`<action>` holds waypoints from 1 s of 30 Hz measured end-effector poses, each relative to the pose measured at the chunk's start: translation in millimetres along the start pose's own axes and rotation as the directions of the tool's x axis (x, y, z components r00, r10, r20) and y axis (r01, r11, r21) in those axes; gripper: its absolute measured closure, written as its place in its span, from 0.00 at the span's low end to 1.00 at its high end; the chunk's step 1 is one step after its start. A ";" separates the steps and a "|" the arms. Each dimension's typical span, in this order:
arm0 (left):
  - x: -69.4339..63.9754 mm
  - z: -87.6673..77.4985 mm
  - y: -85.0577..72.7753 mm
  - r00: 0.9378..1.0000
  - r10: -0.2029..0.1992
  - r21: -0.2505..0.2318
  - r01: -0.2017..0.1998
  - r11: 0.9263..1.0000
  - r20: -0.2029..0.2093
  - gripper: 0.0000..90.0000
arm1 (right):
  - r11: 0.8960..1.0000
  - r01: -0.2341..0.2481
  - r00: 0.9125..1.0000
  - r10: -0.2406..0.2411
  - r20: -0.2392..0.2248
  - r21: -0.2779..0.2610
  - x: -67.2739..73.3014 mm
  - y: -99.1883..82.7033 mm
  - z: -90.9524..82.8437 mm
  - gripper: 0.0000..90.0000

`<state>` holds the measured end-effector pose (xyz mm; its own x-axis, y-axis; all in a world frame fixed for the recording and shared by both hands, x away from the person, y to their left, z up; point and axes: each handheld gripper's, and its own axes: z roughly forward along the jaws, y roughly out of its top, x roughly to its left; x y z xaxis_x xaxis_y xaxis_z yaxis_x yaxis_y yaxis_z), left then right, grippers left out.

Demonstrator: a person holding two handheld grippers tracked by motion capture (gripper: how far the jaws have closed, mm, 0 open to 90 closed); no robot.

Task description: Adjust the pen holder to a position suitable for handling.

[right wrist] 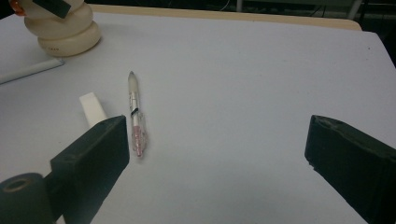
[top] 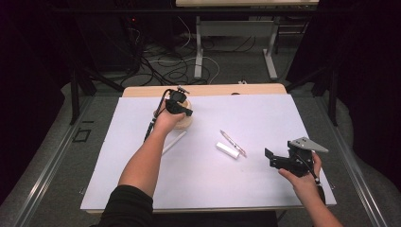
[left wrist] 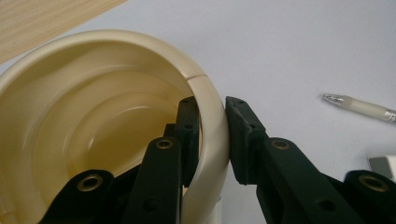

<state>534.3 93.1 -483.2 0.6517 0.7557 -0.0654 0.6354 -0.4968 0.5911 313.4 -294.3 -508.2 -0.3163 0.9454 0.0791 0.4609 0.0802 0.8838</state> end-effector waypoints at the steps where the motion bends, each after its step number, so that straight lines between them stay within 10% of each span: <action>1: -0.4 0.0 0.1 1.000 0.001 0.002 -0.001 1.000 -0.001 0.85 | 1.000 0.000 1.000 0.000 -0.002 -0.008 0.0 -0.2 0.4 0.07; 30: -12.1 -32.7 2.1 0.999 -0.021 -0.026 0.020 0.999 -0.038 0.86 | 1.000 -0.011 1.000 0.011 0.001 -0.007 -0.2 0.0 0.6 0.07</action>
<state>514.3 96.9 -454.9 0.6217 0.7818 -0.0472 0.6374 -0.4701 0.6105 314.0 -294.3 -508.5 -0.3106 0.9464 0.0881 0.4581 0.0678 0.8863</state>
